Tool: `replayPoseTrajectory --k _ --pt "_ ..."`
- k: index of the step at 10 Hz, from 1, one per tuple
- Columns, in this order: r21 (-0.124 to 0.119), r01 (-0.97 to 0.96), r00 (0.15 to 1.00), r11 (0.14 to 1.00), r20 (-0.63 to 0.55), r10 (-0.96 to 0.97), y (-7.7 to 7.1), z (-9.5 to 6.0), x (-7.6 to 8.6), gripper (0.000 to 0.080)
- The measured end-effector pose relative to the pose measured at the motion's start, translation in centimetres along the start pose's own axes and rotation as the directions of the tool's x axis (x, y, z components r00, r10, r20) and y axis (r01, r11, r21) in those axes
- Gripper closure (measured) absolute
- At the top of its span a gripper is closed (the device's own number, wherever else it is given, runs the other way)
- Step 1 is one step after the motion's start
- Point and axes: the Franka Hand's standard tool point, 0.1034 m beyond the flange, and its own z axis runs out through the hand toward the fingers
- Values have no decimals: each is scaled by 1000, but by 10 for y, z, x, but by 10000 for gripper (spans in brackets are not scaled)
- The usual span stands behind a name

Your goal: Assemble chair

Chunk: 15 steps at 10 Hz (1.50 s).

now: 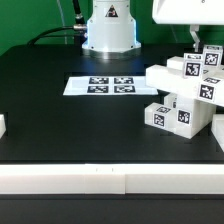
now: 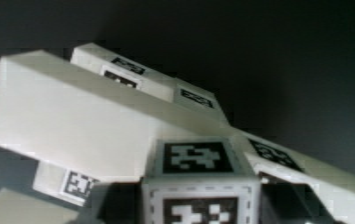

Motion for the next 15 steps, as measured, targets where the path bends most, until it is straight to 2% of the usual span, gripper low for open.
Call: replayPoseTrajectory --k 5,10,12,13,15 --pt "3 -298 955 955 -1 298 -1 0 0 511" --pt "10 -569 822 822 8 569 -5 0 -2 511" --pt "14 -684 730 730 19 683 -7 0 -3 511" --pt "14 -704 710 710 21 704 -8 0 -4 511" --pt "15 -701 713 713 23 701 -8 0 -4 261"
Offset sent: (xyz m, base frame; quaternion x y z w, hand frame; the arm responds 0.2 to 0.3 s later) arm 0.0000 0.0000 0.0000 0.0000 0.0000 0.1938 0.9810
